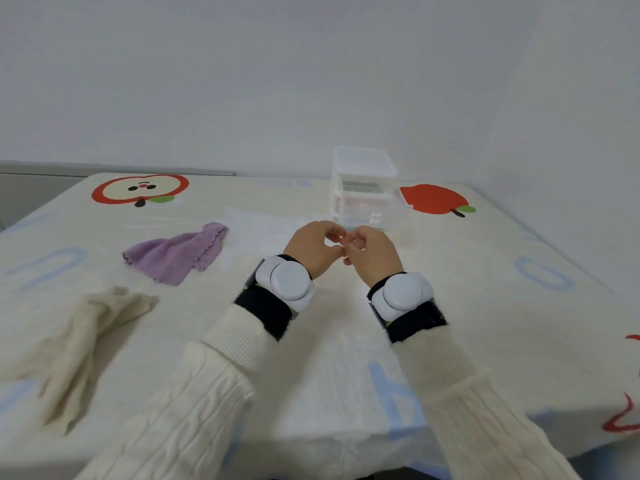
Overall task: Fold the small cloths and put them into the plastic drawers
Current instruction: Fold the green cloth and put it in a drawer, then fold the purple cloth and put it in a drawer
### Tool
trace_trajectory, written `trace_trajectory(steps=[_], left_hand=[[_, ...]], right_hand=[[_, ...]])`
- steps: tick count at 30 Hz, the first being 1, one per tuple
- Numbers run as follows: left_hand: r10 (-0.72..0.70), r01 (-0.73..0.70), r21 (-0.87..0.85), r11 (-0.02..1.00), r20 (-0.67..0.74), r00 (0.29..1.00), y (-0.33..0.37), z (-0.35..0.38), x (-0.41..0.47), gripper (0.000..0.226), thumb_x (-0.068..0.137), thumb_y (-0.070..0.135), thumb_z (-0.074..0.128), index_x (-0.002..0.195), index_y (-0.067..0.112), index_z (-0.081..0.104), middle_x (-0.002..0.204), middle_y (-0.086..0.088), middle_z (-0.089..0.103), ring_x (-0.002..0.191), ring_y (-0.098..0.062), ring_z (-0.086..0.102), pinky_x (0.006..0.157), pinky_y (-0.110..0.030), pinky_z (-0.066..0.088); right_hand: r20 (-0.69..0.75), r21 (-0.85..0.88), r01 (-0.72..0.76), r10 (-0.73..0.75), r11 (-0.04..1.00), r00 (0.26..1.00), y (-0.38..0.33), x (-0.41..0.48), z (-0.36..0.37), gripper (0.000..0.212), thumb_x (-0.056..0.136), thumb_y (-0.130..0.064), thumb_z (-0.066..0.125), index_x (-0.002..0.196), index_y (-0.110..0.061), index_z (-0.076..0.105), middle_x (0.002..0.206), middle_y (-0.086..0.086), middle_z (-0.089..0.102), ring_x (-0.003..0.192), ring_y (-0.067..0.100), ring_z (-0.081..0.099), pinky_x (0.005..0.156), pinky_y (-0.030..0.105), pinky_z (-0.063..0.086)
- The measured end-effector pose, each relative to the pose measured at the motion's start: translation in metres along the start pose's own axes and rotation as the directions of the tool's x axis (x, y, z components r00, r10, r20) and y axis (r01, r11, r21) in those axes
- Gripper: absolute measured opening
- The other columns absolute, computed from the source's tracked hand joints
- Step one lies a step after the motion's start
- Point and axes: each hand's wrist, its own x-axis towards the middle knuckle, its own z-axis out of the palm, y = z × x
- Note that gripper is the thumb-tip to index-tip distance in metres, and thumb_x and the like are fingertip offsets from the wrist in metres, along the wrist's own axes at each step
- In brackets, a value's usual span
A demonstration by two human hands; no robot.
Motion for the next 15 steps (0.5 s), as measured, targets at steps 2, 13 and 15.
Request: trace_trajectory(steps=[2, 13, 15], left_hand=[[-0.022, 0.022, -0.002, 1.0, -0.018, 1.0, -0.01, -0.012, -0.003, 0.029, 0.084, 0.017, 0.059, 0.113, 0.015, 0.063, 0.115, -0.002, 0.066, 0.102, -0.017, 0.061, 0.094, -0.029, 0.045], [-0.182, 0.186, 0.024, 0.982, -0.122, 0.976, -0.08, -0.07, 0.004, 0.029, 0.089, 0.015, 0.053, 0.116, 0.013, 0.063, 0.115, -0.001, 0.067, 0.107, -0.018, 0.062, 0.095, -0.029, 0.046], [-0.207, 0.215, 0.04, 0.976, -0.148, 0.967, -0.095, -0.074, 0.007, 0.029, 0.09, 0.017, 0.053, 0.118, 0.014, 0.062, 0.117, -0.001, 0.066, 0.108, -0.018, 0.061, 0.096, -0.03, 0.046]], right_hand=[[0.034, -0.001, 0.005, -0.005, 1.0, 0.999, -0.01, 0.001, 0.012, 0.006, 0.088, -0.02, 0.052, 0.089, -0.021, 0.058, 0.095, 0.006, 0.071, 0.087, 0.025, 0.069, 0.086, 0.043, 0.053], [0.209, -0.038, 0.033, -0.025, 0.999, 0.978, -0.054, 0.027, 0.096, 0.009, 0.087, -0.022, 0.051, 0.091, -0.021, 0.06, 0.093, 0.003, 0.072, 0.085, 0.023, 0.07, 0.081, 0.038, 0.055], [0.245, -0.048, 0.03, -0.017, 0.998, 0.969, -0.059, 0.031, 0.107, 0.009, 0.087, -0.021, 0.05, 0.09, -0.023, 0.058, 0.096, 0.004, 0.072, 0.087, 0.024, 0.07, 0.079, 0.037, 0.053]])
